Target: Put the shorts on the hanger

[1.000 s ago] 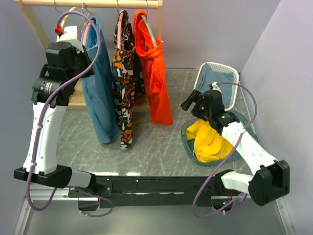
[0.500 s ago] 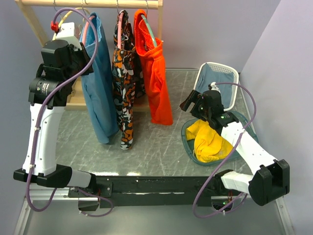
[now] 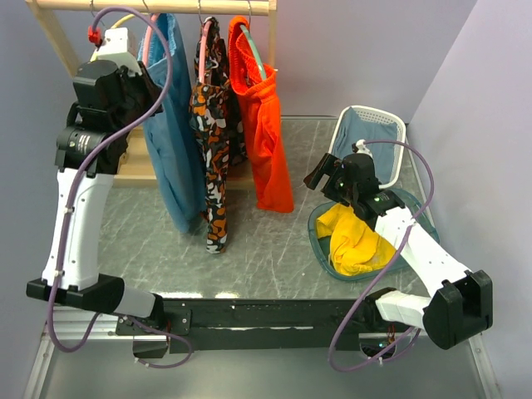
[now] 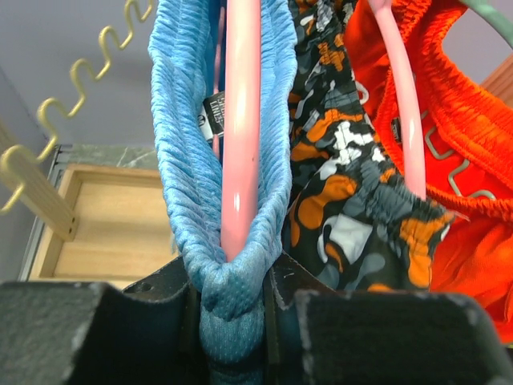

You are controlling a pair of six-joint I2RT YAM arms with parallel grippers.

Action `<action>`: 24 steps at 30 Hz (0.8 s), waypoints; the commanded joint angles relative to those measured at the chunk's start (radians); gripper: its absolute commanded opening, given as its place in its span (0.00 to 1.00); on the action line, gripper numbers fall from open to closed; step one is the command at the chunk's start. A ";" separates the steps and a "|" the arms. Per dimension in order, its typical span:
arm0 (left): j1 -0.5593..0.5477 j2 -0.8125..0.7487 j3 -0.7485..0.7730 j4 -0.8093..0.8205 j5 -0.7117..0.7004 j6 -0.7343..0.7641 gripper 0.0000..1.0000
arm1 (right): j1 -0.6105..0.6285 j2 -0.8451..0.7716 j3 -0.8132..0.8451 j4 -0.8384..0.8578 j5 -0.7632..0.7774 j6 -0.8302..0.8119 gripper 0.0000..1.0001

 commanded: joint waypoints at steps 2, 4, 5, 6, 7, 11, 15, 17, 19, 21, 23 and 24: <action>0.001 0.026 0.001 0.217 0.045 0.025 0.01 | 0.011 0.000 0.047 0.028 0.005 -0.005 1.00; 0.001 0.032 -0.009 0.210 0.036 0.018 0.01 | 0.014 -0.007 0.042 0.028 0.004 -0.004 1.00; 0.001 0.029 -0.031 0.211 0.043 0.021 0.01 | 0.018 -0.009 0.040 0.030 0.007 -0.004 1.00; 0.001 0.025 -0.041 0.214 0.055 0.025 0.01 | 0.020 -0.013 0.039 0.028 0.008 -0.004 1.00; 0.001 0.021 -0.049 0.216 0.048 0.025 0.02 | 0.021 -0.015 0.037 0.030 0.008 -0.004 1.00; 0.001 0.020 -0.040 0.179 0.003 0.009 0.38 | 0.024 -0.023 0.036 0.025 0.007 -0.004 1.00; 0.001 -0.018 -0.020 0.138 -0.093 -0.037 0.81 | 0.030 -0.044 0.042 0.007 0.005 -0.013 1.00; 0.001 -0.047 -0.008 0.110 -0.124 -0.062 0.90 | 0.034 -0.063 0.040 0.005 0.007 -0.015 1.00; 0.001 -0.075 -0.012 0.083 -0.113 -0.085 0.99 | 0.040 -0.082 0.036 0.004 0.005 -0.015 1.00; -0.009 -0.103 -0.037 0.081 -0.077 -0.102 0.96 | 0.040 -0.096 0.028 0.002 0.005 -0.015 1.00; -0.041 -0.146 -0.091 0.090 -0.087 -0.111 0.96 | 0.044 -0.113 0.024 0.004 0.007 -0.015 1.00; -0.105 -0.158 -0.109 0.096 -0.119 -0.113 0.96 | 0.047 -0.119 0.021 0.000 0.010 -0.015 1.00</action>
